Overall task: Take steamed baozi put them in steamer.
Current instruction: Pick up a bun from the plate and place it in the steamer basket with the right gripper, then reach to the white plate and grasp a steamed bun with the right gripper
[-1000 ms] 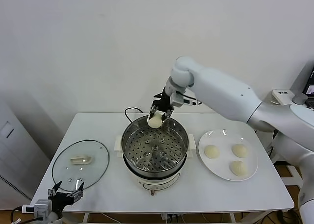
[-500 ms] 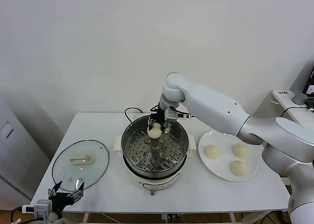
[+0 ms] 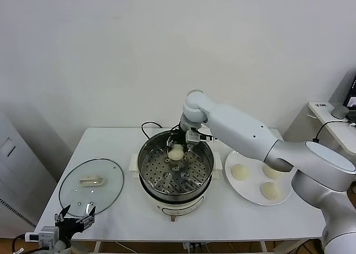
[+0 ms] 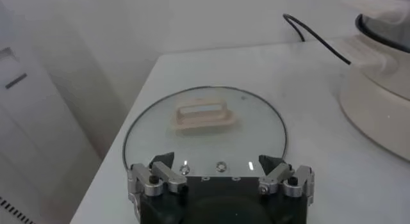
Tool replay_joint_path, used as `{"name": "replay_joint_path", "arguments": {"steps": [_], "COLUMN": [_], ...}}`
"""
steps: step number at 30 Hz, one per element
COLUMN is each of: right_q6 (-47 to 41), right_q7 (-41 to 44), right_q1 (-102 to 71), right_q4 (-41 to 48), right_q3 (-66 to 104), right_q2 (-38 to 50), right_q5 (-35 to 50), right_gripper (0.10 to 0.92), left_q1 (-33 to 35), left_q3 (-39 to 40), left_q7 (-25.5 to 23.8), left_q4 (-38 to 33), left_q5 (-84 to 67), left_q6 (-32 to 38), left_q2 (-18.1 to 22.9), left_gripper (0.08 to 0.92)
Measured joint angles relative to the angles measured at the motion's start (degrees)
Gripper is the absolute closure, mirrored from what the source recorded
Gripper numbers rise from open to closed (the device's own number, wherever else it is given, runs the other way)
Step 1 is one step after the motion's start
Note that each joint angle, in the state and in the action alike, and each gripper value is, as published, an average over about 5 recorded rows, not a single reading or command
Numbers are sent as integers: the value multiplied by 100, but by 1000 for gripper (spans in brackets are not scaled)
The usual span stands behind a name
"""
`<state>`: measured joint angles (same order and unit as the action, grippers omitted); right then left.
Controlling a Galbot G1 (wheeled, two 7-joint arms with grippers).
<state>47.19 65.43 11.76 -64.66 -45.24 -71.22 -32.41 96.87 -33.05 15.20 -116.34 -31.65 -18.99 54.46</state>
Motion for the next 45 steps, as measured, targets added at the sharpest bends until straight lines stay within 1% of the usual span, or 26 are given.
{"name": "replay_joint_path", "arguments": {"steps": [3,8,17,22,25,32,38,45], "right_q6": [0,0,0,-115,-483,-1872,-2778,-3384], "right_q7": [20,123,511,671,725,745,644,475], "right_q1": [93,493,1553,1972,2111,2197,2039,1611], "right_q4": [-8,-12,97,231,310,471,540,689], "right_q3": [-58,-304,-1276,-1863,-2177,-2594,-2705,-2602], "right_q2": [54,244,941,1354,1583,2043,2327,2476], "right_q5": [179,820,2761,3694,4138,4745,4965,4938], "right_gripper": [217,203,203,203,203,203,203,203], "left_q1": [12,28,10,-11,-23,-24,-11,0], "left_q3": [-7,-13,7,28,30,29,18,9], "left_q7": [0,0,2,2,2,3,7,17], "left_q4": [-1,-17,-45,-50,-54,-63,-74,-83], "left_q5": [5,30,54,54,54,54,54,61], "left_q6": [0,-7,-26,-34,-39,-46,-49,-73], "left_q2": [3,13,8,-2,-8,-2,34,66], "left_gripper": [177,177,177,177,177,177,177,177]}}
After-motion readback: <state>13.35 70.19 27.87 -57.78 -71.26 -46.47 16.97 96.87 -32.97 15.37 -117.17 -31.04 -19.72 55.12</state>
